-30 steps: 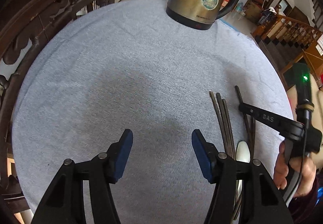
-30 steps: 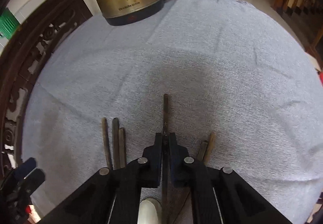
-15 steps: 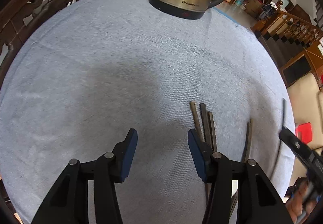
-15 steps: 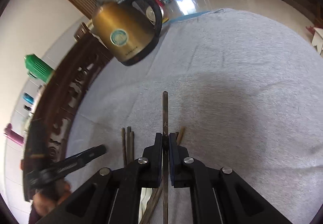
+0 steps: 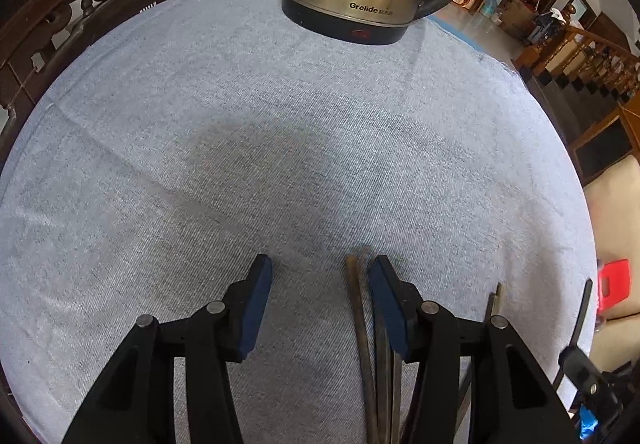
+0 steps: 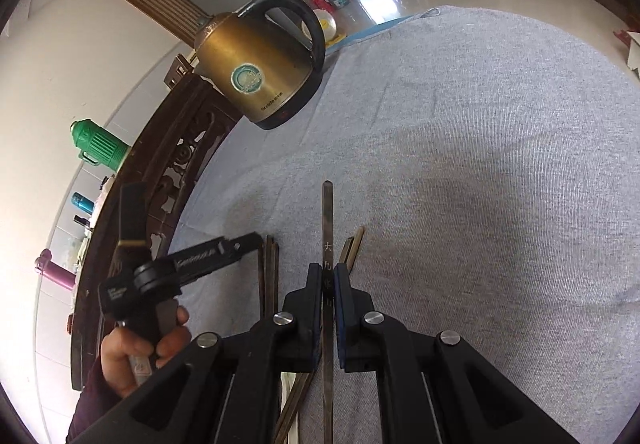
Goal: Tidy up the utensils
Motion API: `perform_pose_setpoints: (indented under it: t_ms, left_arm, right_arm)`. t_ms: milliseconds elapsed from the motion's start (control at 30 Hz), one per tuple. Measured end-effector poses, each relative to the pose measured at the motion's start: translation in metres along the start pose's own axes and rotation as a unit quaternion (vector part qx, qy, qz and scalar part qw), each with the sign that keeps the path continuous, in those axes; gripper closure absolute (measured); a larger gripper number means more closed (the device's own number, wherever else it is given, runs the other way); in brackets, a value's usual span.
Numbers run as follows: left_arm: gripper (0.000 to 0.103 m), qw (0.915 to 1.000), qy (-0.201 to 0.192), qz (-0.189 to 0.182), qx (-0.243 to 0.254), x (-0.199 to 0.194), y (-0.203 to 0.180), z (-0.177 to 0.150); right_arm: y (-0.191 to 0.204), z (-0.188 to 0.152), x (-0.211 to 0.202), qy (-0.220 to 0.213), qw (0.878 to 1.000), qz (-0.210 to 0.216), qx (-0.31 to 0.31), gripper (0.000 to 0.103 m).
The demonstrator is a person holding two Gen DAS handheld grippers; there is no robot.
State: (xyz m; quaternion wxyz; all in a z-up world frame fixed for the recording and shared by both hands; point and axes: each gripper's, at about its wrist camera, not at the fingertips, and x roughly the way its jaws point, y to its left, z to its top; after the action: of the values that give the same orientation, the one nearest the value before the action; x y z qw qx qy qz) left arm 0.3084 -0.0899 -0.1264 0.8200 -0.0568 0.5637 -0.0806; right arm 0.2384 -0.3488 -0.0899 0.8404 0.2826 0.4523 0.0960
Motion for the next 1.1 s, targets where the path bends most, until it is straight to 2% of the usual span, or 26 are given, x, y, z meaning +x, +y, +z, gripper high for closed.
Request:
perform_pose_setpoints:
  t_ms: [67,133,167,200,233,400,633,867,1000,1100]
  left_arm:
    - [0.054,0.9998,-0.006,0.012,0.011,-0.001,-0.005,-0.001]
    - [0.072,0.9991,-0.015,0.032,0.023,0.001,-0.009,-0.004]
    - [0.078,0.9989,-0.019,0.032,0.029,0.0,-0.009,-0.005]
    - [0.091,0.999,-0.02,0.024,0.033,-0.002,-0.007,-0.007]
    - [0.097,0.9992,-0.017,0.014,0.034,-0.003,-0.004,-0.01]
    - [0.098,0.9992,-0.007,0.003,0.039,-0.011,0.009,-0.024]
    - [0.099,0.9972,-0.068,-0.008,0.032,-0.069,0.04,-0.041]
    - [0.099,0.9834,-0.174,-0.02,0.049,-0.169,0.042,-0.064]
    - [0.099,0.9707,-0.231,-0.037,0.057,-0.223,0.047,-0.087]
    - [0.099,0.962,-0.262,-0.048,0.06,-0.248,0.045,-0.1]
  right_arm:
    - [0.003,-0.003,-0.003,0.001,1.0,0.0,-0.001,0.096]
    - [0.006,-0.004,-0.006,0.001,1.0,-0.001,-0.001,0.096]
    - [0.008,-0.006,-0.009,-0.001,1.0,-0.001,-0.002,0.096]
    - [0.01,-0.007,-0.011,-0.001,1.0,-0.001,-0.003,0.096]
    - [0.013,-0.008,-0.014,-0.002,1.0,-0.001,-0.004,0.096]
    - [0.029,-0.018,-0.031,-0.006,1.0,-0.005,-0.018,0.096]
    - [0.065,-0.041,-0.067,-0.042,0.997,-0.014,-0.06,0.096]
    - [0.111,-0.065,-0.116,-0.131,0.985,-0.023,-0.109,0.096]
    - [0.136,-0.08,-0.146,-0.188,0.974,-0.021,-0.126,0.096]
    - [0.152,-0.093,-0.166,-0.227,0.965,-0.011,-0.133,0.096]
